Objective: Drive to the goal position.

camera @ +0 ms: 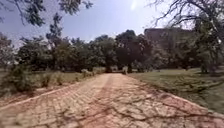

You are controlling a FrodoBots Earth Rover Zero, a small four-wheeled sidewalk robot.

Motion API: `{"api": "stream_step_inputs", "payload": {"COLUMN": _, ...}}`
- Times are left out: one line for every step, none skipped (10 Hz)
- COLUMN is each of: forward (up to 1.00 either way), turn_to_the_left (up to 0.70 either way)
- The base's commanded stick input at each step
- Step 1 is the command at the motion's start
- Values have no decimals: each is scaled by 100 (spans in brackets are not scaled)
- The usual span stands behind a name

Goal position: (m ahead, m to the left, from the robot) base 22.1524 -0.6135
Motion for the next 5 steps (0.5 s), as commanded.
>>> {"api": "stream_step_inputs", "payload": {"forward": 70, "turn_to_the_left": 0}}
{"api": "stream_step_inputs", "payload": {"forward": 70, "turn_to_the_left": 35}}
{"api": "stream_step_inputs", "payload": {"forward": 70, "turn_to_the_left": 35}}
{"api": "stream_step_inputs", "payload": {"forward": 70, "turn_to_the_left": 31}}
{"api": "stream_step_inputs", "payload": {"forward": 70, "turn_to_the_left": 26}}
